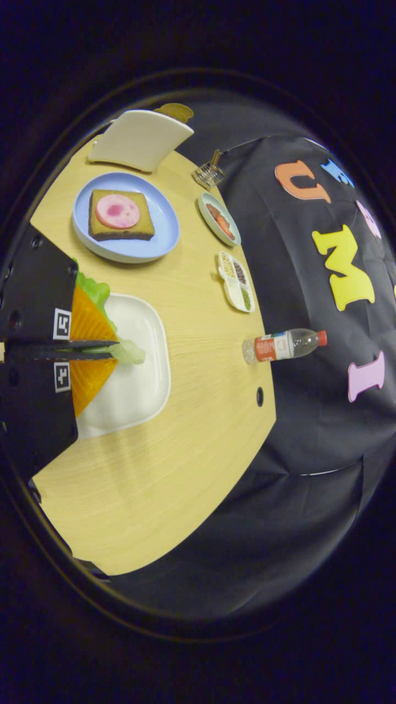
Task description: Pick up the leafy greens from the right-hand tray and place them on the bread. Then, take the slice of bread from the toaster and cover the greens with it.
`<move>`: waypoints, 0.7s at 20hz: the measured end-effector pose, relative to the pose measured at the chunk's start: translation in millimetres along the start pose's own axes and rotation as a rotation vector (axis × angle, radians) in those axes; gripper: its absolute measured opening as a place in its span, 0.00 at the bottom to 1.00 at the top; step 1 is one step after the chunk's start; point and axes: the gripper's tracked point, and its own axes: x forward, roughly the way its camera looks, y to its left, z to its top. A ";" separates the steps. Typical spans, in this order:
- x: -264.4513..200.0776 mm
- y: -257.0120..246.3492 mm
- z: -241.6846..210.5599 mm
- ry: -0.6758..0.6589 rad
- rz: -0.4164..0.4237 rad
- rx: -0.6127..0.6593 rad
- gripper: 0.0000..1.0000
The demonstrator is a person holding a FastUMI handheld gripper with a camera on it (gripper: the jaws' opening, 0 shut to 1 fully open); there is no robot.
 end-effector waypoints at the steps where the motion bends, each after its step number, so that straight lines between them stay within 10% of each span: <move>1: -9.1 5.6 7.6 -0.024 -0.002 -0.016 0.00; 14: -55.0 223.8 25.8 -0.076 0.370 -0.119 0.00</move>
